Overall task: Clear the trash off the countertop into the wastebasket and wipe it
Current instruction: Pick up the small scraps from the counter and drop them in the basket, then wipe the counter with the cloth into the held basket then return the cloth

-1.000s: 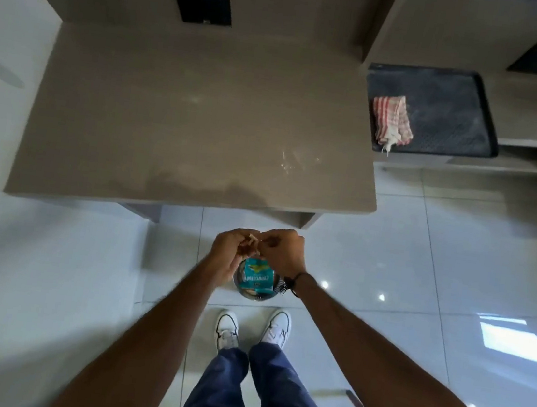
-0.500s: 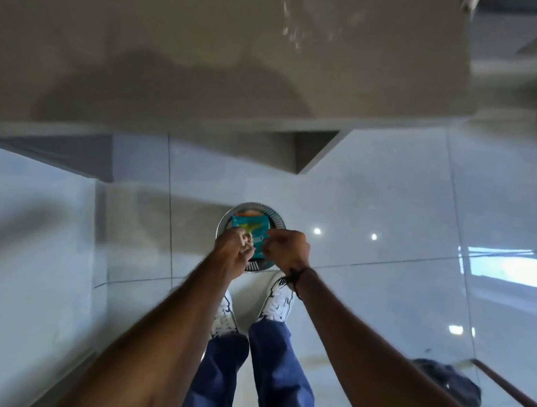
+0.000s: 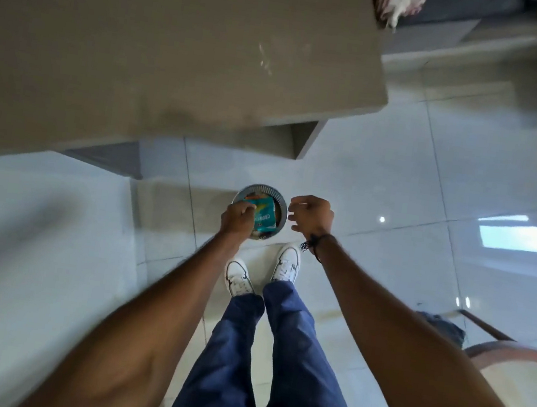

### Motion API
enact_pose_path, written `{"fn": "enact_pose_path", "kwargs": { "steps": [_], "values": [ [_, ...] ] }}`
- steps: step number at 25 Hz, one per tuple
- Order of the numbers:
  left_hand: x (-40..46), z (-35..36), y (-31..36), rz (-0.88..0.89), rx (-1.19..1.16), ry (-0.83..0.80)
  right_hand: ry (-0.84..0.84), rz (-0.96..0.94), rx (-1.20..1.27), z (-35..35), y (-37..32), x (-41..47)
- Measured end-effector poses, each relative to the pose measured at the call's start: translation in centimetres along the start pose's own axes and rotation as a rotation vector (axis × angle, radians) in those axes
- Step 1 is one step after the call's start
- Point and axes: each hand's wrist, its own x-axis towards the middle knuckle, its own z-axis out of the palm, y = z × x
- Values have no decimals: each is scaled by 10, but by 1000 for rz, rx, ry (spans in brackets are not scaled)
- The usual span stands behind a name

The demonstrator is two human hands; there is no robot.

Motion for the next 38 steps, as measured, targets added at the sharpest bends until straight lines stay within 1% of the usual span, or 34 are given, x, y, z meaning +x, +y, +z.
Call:
{"fn": "enact_pose_path", "kwargs": {
  "steps": [3, 6, 8, 11, 14, 16, 19, 21, 23, 25, 28, 30, 33, 35, 36, 38],
  "values": [
    [-44, -26, 53, 211, 73, 29, 13, -117, 0, -25, -51, -40],
    [-68, -46, 108, 364, 24, 27, 32, -237, 51, -46, -102, -68],
    [-81, -55, 148, 457, 12, 19, 94, -332, 37, -62, -135, -77],
    [-91, -54, 220, 565, -22, 37, 161, -445, 68, -93, -188, -75],
    [-83, -35, 289, 626, -53, 38, 238, -472, 95, -129, -234, -47],
    [-64, -15, 329, 627, -53, 32, 277, -451, 96, -153, -258, -14],
    [-25, 24, 386, 601, 14, 18, 312, -431, 9, -189, -293, 50],
    [0, 46, 409, 543, 77, -26, 279, -381, -91, -203, -304, 87],
    [50, 96, 459, 457, 104, -51, 244, -284, -222, -224, -335, 168],
    [57, 102, 464, 415, 149, -83, 188, -264, -320, -225, -340, 180],
    [89, 128, 480, 284, 222, -139, 83, -219, -347, -217, -357, 221],
    [102, 139, 483, 246, 251, -97, 43, -194, -362, -212, -355, 237],
    [97, 142, 493, 329, 235, 5, -8, -174, -283, -213, -363, 247],
    [80, 131, 495, 436, 230, 47, -3, -169, -201, -213, -368, 241],
    [72, 122, 493, 489, 226, 81, 6, -183, -160, -212, -371, 234],
    [56, 99, 486, 540, 207, 159, -5, -234, -102, -206, -376, 219]
  ]
}}
